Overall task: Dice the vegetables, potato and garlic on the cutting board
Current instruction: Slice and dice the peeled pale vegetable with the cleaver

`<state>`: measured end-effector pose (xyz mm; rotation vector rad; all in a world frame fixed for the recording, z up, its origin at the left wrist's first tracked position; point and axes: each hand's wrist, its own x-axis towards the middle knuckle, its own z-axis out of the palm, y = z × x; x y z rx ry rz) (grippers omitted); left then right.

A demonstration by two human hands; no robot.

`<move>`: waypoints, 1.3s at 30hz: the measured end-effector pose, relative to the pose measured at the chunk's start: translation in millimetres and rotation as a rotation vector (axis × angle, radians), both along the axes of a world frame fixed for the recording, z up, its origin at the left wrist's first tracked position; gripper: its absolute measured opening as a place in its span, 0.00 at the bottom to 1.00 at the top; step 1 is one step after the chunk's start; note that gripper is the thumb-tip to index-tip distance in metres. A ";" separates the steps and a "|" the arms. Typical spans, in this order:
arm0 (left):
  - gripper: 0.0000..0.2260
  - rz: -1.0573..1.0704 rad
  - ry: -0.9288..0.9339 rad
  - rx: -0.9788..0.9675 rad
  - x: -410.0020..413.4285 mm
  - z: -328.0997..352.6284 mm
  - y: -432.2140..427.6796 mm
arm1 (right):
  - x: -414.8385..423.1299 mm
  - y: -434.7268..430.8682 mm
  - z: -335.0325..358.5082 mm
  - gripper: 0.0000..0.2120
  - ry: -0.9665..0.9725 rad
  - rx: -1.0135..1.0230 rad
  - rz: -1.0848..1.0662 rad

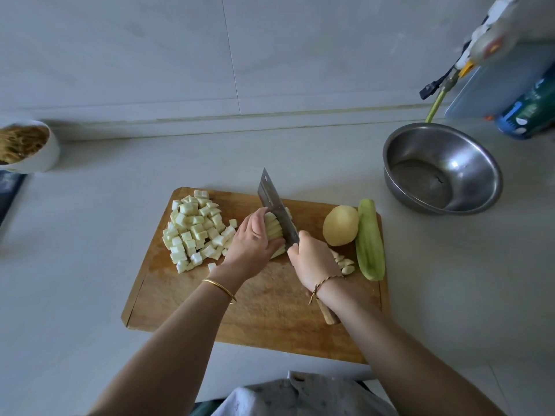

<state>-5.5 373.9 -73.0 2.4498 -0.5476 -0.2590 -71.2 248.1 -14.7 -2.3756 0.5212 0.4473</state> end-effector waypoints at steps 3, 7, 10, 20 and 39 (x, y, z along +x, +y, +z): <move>0.30 0.018 0.011 0.012 2.3 1.9 4.2 | -4.7 -4.7 0.1 0.12 -0.036 0.044 -0.015; 0.30 0.010 0.028 0.013 -1.0 -1.8 8.5 | -16.8 -11.5 13.8 0.10 -0.095 0.081 -0.043; 0.24 0.049 0.008 -0.033 -4.5 -3.6 9.2 | -22.0 -12.9 25.1 0.08 -0.126 0.056 -0.029; 0.17 0.050 -0.145 -0.019 -13.1 -9.3 6.5 | -10.0 -5.8 49.5 0.09 0.018 0.050 0.059; 0.21 0.011 -0.139 0.046 -14.4 -12.0 3.3 | 5.9 6.1 27.3 0.10 0.155 0.073 0.074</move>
